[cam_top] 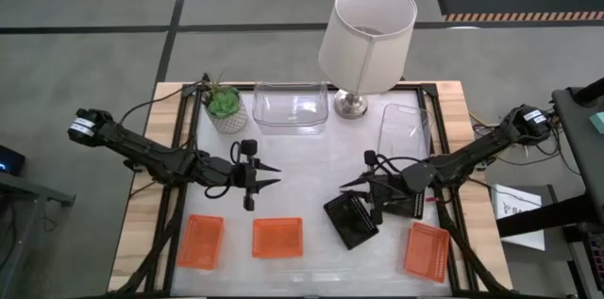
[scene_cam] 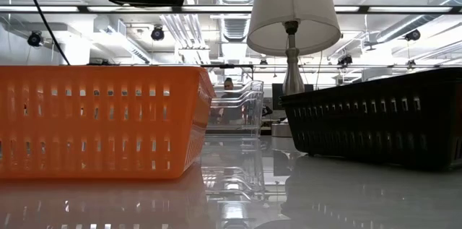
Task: Stack baskets by color
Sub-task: Stack the right black bin on the left black bins
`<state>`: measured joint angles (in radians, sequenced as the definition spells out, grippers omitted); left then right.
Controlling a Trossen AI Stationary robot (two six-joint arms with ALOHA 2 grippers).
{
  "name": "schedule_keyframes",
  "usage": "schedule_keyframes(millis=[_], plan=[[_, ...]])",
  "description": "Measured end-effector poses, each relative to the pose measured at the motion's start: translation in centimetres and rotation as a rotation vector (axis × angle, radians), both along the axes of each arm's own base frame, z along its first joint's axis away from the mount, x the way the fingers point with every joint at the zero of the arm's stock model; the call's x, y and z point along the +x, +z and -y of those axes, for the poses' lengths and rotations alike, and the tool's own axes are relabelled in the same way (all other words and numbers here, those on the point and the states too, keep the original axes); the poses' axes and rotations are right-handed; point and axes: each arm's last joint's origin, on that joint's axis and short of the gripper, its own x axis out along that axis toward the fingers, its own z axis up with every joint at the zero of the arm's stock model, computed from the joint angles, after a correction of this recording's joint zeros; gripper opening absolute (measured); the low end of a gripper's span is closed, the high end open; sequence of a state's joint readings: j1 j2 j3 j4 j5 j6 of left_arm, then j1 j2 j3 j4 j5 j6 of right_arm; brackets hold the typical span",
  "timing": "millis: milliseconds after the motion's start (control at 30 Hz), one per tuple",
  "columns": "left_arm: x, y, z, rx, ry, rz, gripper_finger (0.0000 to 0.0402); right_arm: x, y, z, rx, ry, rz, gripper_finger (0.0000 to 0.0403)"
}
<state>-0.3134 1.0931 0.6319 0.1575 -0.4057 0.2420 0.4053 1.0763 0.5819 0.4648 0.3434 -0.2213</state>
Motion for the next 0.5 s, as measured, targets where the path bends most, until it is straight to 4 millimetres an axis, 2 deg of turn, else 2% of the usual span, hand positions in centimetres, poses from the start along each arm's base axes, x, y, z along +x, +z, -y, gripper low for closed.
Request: schedule_keyframes(millis=[300,500], plan=[[0.00,0.00,0.00,0.000,0.000,0.000,0.0097,0.00,-0.04,0.08,0.015,-0.027,-0.003,0.0119],[0.00,0.00,0.01,0.000,0.000,0.000,0.0097,0.00,-0.05,0.08,0.018,-0.028,-0.004,0.0149]])
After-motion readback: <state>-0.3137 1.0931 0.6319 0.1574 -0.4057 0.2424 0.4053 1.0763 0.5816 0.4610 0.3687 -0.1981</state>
